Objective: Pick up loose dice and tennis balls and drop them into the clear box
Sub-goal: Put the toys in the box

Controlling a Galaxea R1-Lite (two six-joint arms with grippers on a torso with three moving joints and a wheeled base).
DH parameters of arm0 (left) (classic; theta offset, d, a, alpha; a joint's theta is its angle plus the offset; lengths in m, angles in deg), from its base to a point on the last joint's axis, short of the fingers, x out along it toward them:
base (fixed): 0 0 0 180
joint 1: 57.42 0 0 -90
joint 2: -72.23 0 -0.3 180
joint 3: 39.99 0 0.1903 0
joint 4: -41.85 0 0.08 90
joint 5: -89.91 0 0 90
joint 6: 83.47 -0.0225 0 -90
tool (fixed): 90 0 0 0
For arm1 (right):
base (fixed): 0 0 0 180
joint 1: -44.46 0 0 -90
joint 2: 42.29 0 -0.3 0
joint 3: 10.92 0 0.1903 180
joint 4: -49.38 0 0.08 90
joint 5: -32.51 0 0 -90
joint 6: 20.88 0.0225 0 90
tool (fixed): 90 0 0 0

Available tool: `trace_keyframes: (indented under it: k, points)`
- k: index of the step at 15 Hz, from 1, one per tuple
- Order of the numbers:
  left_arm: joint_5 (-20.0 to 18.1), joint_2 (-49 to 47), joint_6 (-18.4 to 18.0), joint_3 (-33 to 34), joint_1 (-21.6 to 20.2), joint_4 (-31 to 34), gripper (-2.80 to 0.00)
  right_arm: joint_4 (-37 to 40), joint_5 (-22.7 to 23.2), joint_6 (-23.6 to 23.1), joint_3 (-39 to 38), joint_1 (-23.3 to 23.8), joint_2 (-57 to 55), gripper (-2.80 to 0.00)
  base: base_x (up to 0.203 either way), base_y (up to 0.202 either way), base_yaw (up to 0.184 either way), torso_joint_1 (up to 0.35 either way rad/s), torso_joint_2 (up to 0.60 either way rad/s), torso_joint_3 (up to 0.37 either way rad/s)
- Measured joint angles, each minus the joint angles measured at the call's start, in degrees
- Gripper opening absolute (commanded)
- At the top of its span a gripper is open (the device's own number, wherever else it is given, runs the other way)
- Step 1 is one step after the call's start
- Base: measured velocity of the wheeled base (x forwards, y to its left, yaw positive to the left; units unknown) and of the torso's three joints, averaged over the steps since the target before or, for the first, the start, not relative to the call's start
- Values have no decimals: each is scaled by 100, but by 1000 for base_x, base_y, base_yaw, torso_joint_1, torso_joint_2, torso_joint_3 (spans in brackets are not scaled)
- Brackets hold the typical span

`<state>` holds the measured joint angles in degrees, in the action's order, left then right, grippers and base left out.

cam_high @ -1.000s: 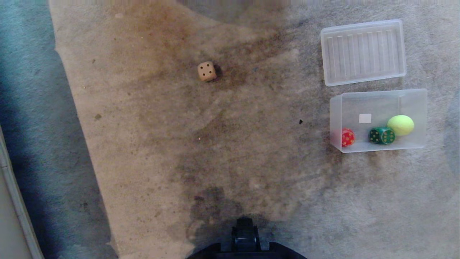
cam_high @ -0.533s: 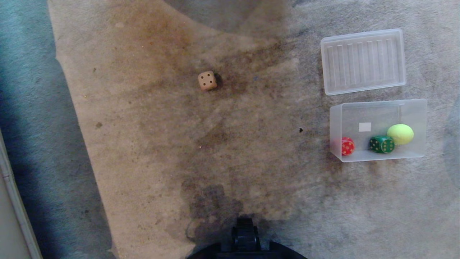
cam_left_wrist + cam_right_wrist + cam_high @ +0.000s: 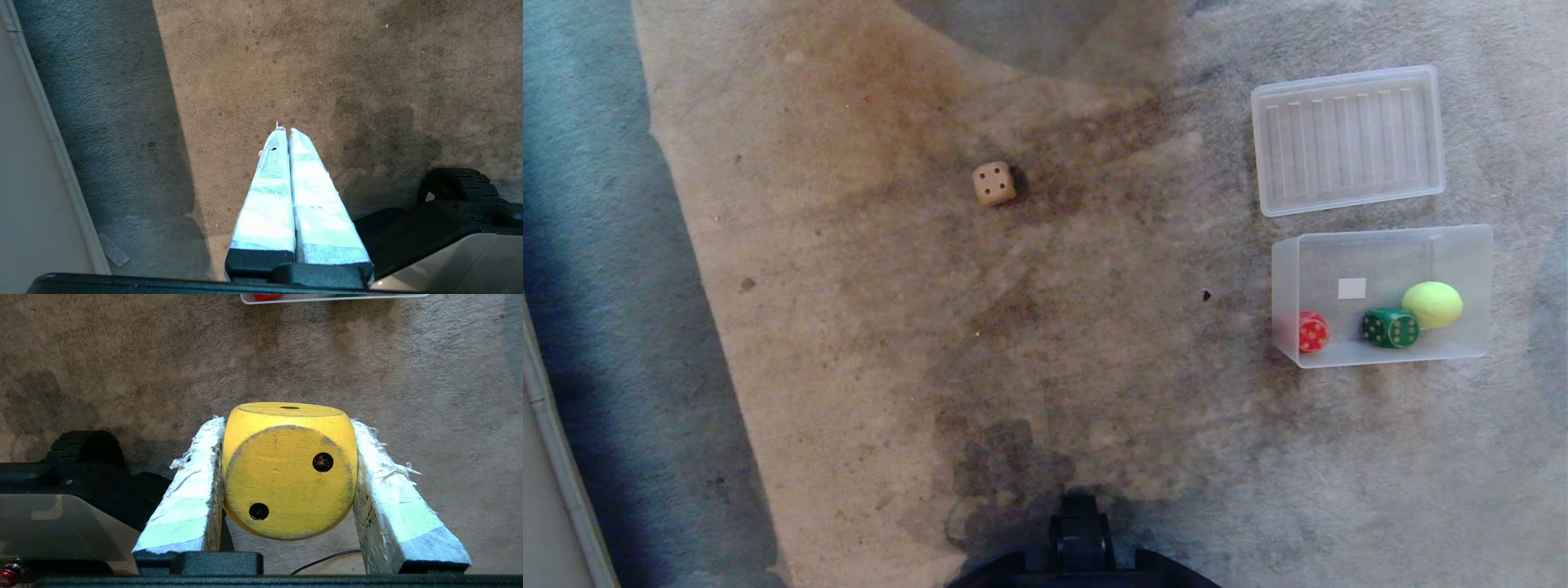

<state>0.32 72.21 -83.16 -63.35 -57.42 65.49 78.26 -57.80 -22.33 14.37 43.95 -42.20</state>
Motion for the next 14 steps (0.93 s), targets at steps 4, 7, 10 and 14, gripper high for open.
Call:
trace_keyframes:
  k: [4, 7, 10, 14]
  points:
    - [1, 0, 0, 0, 0, 0, -280, 16, -16, 37, 7, 0, 0, -280, 0, 0, 0, 0, 0, 0]
    - [1, 0, 2, 0, 0, -2, -280, 172, -35, 152, 104, 0, -26, -280, 0, 0, 0, 0, 0, 0]
    - [1, 0, 0, 0, 0, 0, -280, 678, -21, 290, 864, -4, -512, -280, 0, 0, 0, 0, 0, 0]
    - [1, 0, 0, 0, 0, 0, -280, 538, -57, 693, 1822, -22, -2100, -280, 0, 0, 0, 0, 0, 0]
